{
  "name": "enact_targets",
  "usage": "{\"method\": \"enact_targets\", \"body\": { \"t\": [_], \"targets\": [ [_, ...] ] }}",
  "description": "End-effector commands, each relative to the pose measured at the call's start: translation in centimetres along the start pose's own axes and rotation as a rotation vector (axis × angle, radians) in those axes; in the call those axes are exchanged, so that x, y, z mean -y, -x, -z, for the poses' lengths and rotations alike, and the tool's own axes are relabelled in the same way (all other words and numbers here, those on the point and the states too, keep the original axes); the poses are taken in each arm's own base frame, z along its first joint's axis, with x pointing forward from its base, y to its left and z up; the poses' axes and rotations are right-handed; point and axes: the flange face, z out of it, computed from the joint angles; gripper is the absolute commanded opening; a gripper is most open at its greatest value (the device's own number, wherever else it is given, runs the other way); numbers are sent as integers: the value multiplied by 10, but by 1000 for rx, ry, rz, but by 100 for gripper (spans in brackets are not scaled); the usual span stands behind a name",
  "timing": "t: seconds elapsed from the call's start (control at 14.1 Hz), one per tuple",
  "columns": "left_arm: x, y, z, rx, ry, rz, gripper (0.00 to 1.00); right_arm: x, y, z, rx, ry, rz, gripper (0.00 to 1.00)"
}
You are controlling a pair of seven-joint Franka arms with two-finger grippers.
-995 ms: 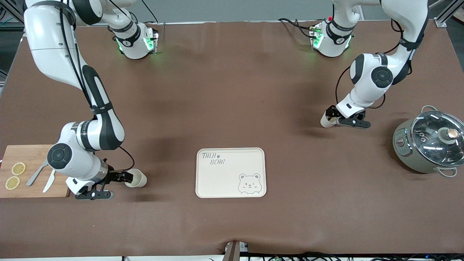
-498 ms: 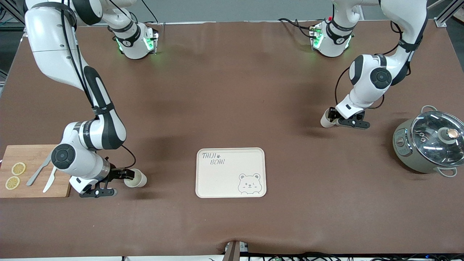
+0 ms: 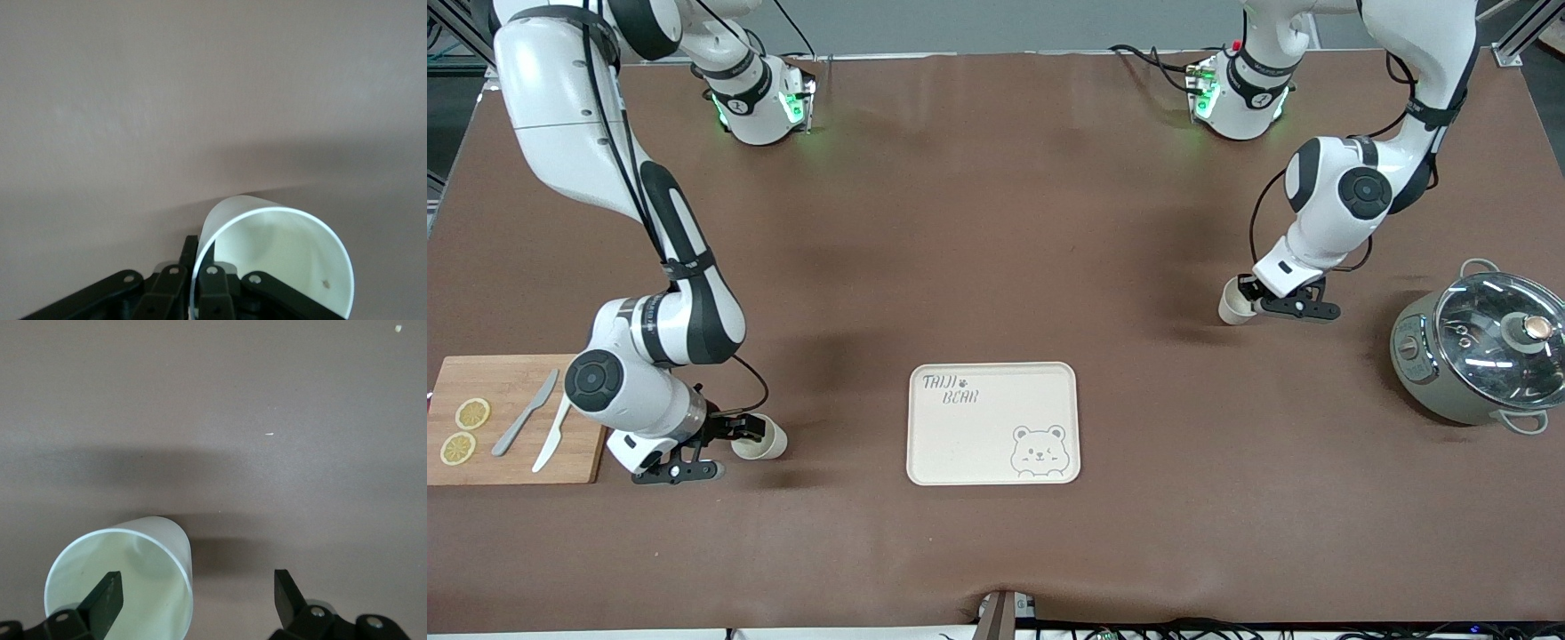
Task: Place white IKEA cup upright on tray with both arms
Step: 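Carry the cup onto the tray with the left gripper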
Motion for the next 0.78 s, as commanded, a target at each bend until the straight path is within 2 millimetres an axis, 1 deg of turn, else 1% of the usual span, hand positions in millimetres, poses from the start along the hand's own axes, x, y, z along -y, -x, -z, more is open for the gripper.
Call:
{"method": "enact_targets", "body": {
  "t": [0.0,0.14,0.21,0.28,0.36,0.43,0.5,0.57,0.64,0.71],
  "targets": [
    [-16,-32,22,-60,-2,1,0,1,0,-7,-9,3,-1,100],
    [-35,-68,54,-51,10,59,0,0,-1,-9,-12,3,-1,100],
    [-46,-89,72,-22,11,83,0,0,-1,-9,-12,3,2,100],
    [-59,-113,84,19,15,112,0,0,-1,-9,-10,3,4,100],
    [-81,-138,99,51,20,151,0,1,0,-9,-10,3,7,100],
    [-102,-160,108,67,26,202,0,1,0,-9,-10,3,7,99],
    [-128,-178,113,83,31,247,0,1,0,-9,-6,3,7,85],
    [-148,-194,119,82,37,286,0,1,0,-9,-7,3,4,75],
    [-165,-208,126,73,47,325,0,1,0,-9,-7,3,1,65],
    [-179,-219,132,68,55,353,0,2,0,-9,-6,3,1,59]
  ]
}}
